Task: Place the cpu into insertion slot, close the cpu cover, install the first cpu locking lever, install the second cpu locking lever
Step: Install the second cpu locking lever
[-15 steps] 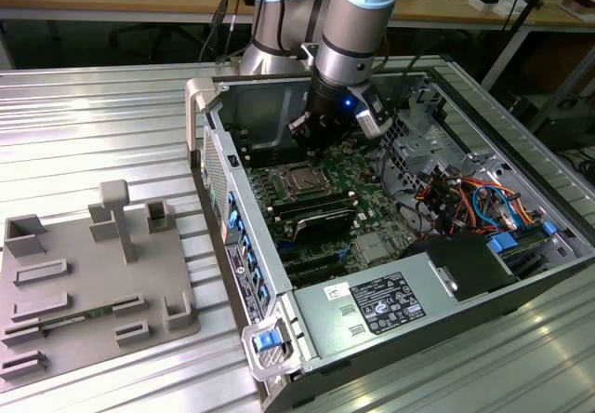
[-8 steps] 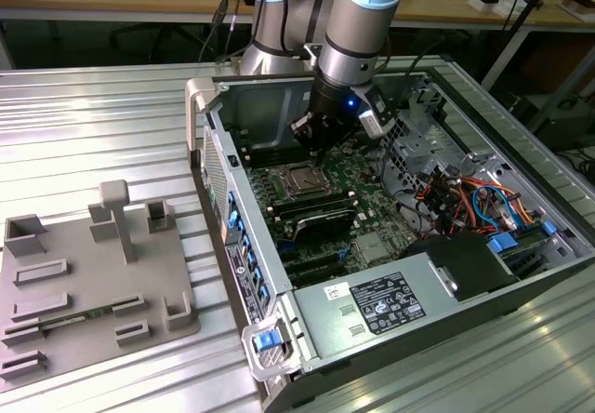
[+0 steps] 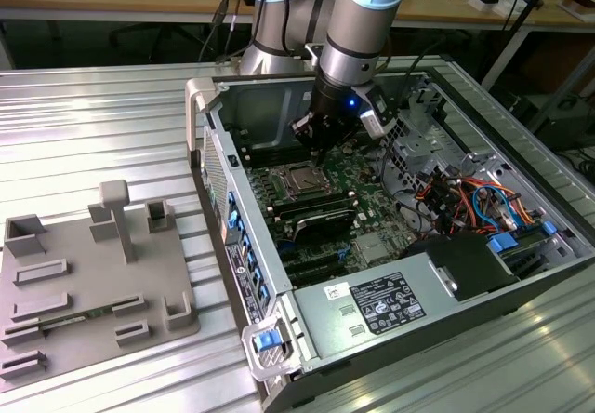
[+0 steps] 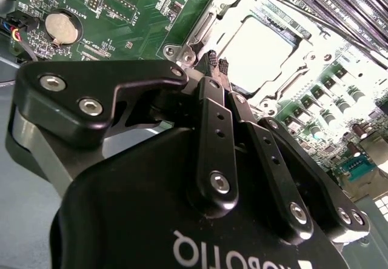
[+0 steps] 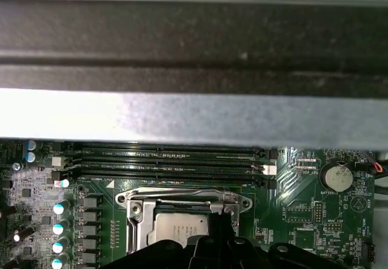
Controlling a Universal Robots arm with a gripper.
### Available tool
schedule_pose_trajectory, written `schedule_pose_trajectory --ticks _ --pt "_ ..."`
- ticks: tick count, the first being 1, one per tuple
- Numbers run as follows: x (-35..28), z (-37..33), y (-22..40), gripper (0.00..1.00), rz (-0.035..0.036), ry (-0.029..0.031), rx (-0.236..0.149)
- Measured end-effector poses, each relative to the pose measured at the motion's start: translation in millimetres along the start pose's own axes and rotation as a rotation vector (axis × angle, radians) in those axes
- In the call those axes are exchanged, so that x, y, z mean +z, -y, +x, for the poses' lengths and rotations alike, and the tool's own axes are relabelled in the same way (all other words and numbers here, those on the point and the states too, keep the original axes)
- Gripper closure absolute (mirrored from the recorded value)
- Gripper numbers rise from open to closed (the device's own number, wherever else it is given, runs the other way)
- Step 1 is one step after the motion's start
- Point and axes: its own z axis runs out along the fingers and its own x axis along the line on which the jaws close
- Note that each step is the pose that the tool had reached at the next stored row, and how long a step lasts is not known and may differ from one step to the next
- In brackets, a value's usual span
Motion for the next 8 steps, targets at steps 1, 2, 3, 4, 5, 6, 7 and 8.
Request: schedule_pose_trajectory --ticks 1,2,3,4,5,6,7,8 --pt "0.0 0.0 0.0 0.89 0.0000 0.0000 0.000" --pt "0.0 0.0 0.0 0.89 0.0000 0.0000 0.000" --pt "0.0 -0.1 0.0 0.89 0.0000 0.0000 0.000" --pt "0.0 -0.1 0.0 0.89 0.0000 0.0000 0.000" --pt "0.0 -0.1 0.0 0.89 -0.0001 0.0000 0.000" --pt "0.0 -0.1 0.0 0.89 -0.0001 0.0000 0.000" --pt "0.0 -0.1 0.0 0.89 -0.0002 0.0001 0.000" --pt "0.0 -0.2 0.4 0.89 0.0000 0.0000 0.000"
